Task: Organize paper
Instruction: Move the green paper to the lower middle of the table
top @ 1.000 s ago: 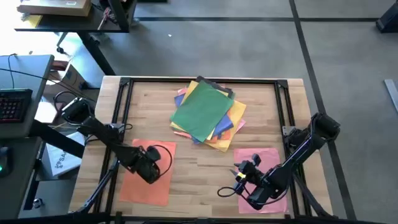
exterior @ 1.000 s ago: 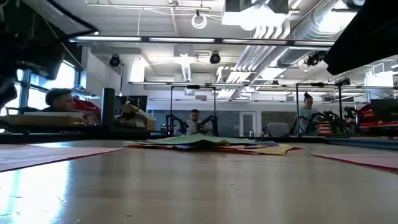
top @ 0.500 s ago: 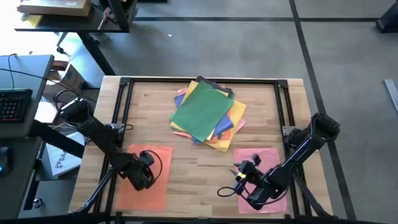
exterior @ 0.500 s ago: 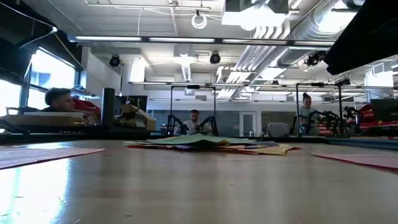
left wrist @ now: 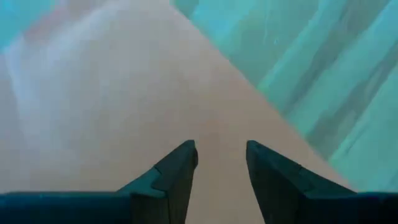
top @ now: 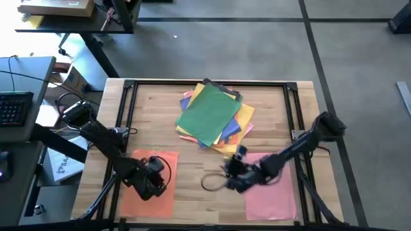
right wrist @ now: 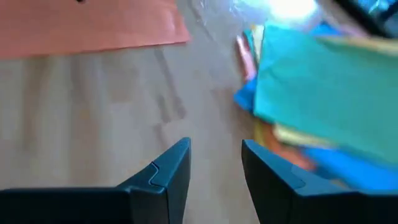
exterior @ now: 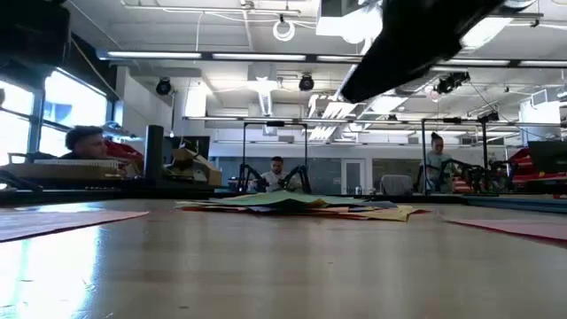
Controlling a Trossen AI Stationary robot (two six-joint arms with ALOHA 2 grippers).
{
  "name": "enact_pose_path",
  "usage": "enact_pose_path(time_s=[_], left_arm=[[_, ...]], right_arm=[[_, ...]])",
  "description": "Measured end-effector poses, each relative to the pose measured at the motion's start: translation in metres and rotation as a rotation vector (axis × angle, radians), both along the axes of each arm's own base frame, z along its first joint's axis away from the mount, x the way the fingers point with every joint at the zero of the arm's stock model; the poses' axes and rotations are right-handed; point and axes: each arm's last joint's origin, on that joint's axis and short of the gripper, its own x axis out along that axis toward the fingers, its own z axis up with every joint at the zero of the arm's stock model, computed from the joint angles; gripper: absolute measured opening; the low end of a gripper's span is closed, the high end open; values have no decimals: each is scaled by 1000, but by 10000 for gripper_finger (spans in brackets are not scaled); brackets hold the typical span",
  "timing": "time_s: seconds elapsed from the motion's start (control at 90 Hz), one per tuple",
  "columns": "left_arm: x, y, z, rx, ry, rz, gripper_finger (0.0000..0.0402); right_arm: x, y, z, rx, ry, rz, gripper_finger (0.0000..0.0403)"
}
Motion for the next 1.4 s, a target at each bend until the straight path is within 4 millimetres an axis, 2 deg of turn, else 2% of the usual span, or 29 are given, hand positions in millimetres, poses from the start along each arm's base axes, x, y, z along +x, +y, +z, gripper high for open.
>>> enact_pose_path(time_s=[0.1, 0.267, 0.344, 0.456, 0.611, 0.844, 1.022, 1.233, 1.4], left_arm=[[-2, -1, 1, 48, -53, 18, 133], [-6, -3, 1, 82, -67, -4, 133], [-6, -3, 1, 85, -68, -4, 133], [-6, -3, 1, 104, -81, -8, 133], [-5, -2, 1, 122, -89, -22, 133], [-5, -2, 2, 127, -94, -21, 133], [-5, -2, 2, 127, -95, -21, 133], [-4, -3, 2, 130, -98, -34, 133], [-4, -3, 2, 131, -98, -36, 133]], right_arm=[[14, -16, -12, -152, 112, 117, 130], [40, -33, -42, -225, 197, 288, 150], [48, -42, -57, -277, 234, 294, 165], [53, -54, -68, -346, 267, 262, 183], [57, -70, -79, -374, 316, 222, 181], [64, -92, -87, -320, 324, 203, 151], [67, -102, -87, -267, 313, 214, 108], [69, -105, -87, -201, 293, 256, 16], [68, -100, -80, -202, 277, 268, 3]])
